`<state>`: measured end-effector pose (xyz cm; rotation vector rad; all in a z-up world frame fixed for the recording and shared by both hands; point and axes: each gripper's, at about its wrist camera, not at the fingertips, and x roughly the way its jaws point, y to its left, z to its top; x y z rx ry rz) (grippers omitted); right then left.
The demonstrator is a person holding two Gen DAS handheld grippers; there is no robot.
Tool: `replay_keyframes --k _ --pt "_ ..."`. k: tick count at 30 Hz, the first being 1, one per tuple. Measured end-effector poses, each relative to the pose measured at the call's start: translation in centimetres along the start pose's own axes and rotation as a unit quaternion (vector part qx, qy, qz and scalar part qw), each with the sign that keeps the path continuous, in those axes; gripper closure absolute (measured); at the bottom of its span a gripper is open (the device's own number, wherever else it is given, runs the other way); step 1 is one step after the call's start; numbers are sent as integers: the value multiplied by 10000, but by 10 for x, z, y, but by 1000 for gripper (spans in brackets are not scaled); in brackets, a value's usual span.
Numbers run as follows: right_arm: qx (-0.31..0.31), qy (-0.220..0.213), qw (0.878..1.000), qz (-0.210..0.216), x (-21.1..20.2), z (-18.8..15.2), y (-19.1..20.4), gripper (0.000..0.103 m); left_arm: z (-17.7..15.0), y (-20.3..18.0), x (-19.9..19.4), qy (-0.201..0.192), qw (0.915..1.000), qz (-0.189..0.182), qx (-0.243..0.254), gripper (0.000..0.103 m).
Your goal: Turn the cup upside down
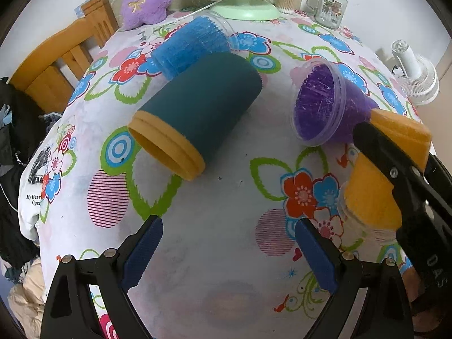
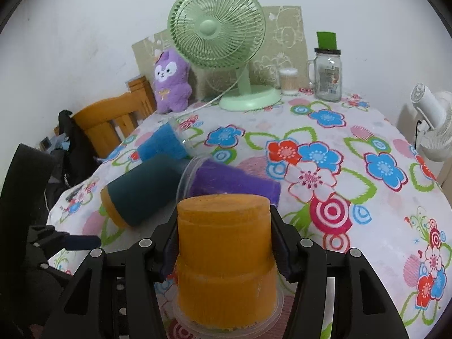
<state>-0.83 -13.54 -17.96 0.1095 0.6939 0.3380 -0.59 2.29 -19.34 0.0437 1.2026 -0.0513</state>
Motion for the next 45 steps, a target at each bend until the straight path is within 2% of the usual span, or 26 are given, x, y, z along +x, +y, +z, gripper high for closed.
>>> replay_keyframes --k 2,6,8,11,19,29,38,45 --pt "74 255 9996 118 0 0 1 40 -1 0 -2 51 10000 -40 -6 7" --pt "355 717 9967 122 -4 2 3 12 -3 -1 -13 231 9997 -96 18 7" --pt "489 950 9940 224 -10 7 4 7 -2 -2 -23 322 9994 -153 -4 7" --pt "478 1243 9905 338 -21 18 11 7 0 -2 -37 420 9990 -165 -50 7" --pt "296 1653 9856 203 -50 57 16 7 18 -8 -79 354 9991 -120 -176 7" --pt "51 1487 9886 -228 -89 105 10 7 42 -11 -131 -82 9996 86 -258 4" --pt "315 1709 9824 -686 -100 113 -6 7 46 -9 -150 -241 9992 193 -260 0" --pt "233 1747 9800 -925 -104 111 -4 7 48 -1 -157 -288 9985 42 -471 0"
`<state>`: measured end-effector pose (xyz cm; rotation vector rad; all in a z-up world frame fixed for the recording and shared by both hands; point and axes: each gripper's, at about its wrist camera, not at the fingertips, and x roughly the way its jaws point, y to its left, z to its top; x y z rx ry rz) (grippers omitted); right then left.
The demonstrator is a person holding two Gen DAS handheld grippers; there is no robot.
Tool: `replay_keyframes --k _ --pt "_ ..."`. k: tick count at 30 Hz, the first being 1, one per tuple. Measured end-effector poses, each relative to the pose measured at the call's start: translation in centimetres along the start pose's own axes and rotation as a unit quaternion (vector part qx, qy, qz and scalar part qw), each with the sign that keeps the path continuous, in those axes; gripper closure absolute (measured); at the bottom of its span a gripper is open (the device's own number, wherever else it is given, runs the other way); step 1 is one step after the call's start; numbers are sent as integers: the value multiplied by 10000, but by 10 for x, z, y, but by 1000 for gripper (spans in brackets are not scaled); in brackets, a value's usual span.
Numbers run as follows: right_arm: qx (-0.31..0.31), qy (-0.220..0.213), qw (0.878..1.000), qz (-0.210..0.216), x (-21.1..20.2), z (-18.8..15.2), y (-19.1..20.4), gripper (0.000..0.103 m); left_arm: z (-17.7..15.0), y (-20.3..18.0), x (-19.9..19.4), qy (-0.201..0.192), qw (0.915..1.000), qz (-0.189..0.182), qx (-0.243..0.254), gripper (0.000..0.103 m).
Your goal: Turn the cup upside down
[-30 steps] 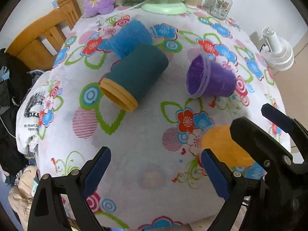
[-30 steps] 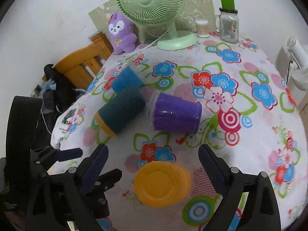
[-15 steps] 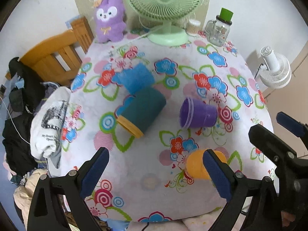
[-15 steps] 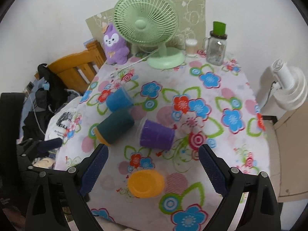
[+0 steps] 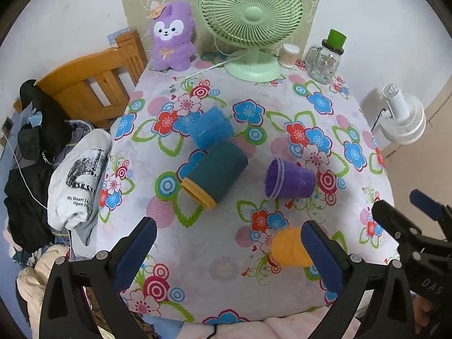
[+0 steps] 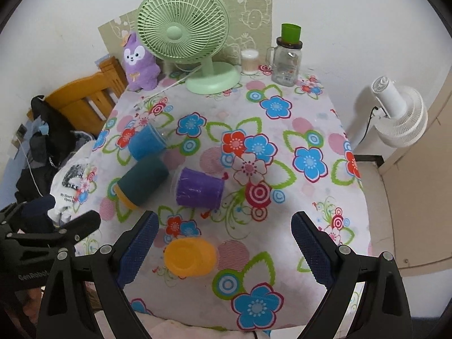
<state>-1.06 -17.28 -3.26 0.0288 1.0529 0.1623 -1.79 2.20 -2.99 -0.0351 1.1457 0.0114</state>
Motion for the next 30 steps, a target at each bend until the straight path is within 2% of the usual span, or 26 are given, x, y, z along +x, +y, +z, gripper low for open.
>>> replay_keyframes --k 6,30 --pt "23 -2 10000 1 -3 0 2 7 -1 -3 -10 -227 9996 137 70 0" --pt "31 -173 9998 -70 -20 -1 3 7 -2 -4 -25 -459 9989 138 4 0"
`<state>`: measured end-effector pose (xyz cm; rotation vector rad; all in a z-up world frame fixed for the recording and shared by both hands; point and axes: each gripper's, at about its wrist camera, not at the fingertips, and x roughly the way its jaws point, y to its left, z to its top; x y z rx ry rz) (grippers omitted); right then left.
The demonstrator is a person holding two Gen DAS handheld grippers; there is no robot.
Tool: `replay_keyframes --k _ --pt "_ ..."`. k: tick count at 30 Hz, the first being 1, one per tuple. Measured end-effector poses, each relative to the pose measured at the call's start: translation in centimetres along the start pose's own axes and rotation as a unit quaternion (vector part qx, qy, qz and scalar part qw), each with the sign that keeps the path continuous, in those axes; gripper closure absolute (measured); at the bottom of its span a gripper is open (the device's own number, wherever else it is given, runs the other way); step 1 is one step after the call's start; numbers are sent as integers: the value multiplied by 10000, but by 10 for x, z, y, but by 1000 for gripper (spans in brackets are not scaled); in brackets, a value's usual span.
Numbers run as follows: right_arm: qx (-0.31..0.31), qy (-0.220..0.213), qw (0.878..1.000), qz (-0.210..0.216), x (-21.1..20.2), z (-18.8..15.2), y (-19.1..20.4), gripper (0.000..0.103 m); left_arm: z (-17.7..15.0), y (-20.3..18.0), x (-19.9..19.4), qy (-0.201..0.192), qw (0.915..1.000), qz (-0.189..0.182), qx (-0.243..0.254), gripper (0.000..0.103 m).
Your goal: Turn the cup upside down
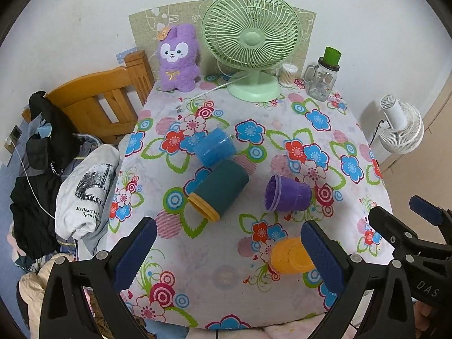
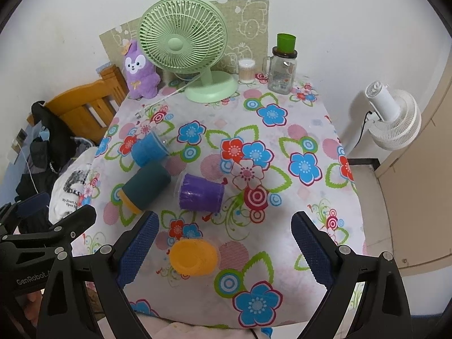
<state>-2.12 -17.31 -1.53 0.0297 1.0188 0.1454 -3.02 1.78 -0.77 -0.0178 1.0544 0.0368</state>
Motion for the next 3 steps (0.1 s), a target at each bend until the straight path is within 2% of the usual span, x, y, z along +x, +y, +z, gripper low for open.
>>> replay_keyframes --k 3 --pt "12 11 10000 -13 0 -1 -1 7 -1 0 -1 9 10000 -4 2 0"
